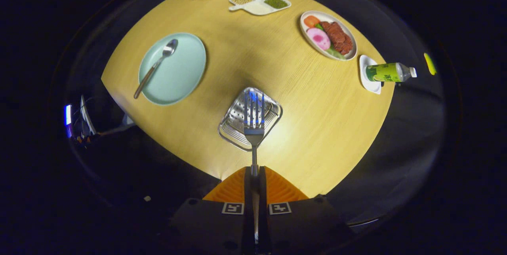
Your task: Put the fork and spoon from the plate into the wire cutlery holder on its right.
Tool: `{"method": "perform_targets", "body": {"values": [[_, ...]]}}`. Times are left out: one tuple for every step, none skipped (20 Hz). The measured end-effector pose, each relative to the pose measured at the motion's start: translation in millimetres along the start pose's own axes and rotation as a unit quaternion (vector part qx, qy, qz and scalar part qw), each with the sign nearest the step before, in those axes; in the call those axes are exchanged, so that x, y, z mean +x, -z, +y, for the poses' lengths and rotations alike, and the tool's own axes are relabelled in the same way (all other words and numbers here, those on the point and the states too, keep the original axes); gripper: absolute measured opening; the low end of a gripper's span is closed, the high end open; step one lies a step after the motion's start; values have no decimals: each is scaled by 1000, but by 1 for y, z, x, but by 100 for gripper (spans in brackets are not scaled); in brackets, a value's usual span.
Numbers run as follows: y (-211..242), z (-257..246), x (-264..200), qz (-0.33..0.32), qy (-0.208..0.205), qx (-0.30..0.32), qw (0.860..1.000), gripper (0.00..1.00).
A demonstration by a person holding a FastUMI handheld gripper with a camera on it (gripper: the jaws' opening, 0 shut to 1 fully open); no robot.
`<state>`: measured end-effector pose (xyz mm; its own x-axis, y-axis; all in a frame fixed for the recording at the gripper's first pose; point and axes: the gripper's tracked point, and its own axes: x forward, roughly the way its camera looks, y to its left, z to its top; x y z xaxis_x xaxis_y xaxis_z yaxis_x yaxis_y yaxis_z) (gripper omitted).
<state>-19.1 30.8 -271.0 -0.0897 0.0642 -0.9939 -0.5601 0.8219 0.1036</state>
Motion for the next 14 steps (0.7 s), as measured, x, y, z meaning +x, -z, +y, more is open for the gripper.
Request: {"method": "perform_targets", "body": {"values": [[3, -3, 6, 28, -1, -8, 1000, 8], [3, -4, 10, 49, 2, -14, 999, 8], [1, -5, 16, 66, 5, -20, 998, 8], [2, -4, 19, 85, 4, -25, 996, 8], [3, 0, 20, 104, -4, -24, 994, 8], [5, 3, 24, 119, -9, -25, 992, 8], [4, 3, 28, 129, -6, -31, 991, 8], [3, 2, 29, 138, 0, -37, 990, 8], [0, 2, 30, 142, 3, -42, 989, 10], [-3, 2, 32, 142, 4, -42, 989, 10], [-6, 3, 35, 138, 5, -38, 990, 10], [-8, 4, 36, 134, 5, -36, 990, 10], [-10, 4, 36, 129, 6, -35, 991, 10], [-12, 6, 37, 124, 6, -34, 992, 10]]}}
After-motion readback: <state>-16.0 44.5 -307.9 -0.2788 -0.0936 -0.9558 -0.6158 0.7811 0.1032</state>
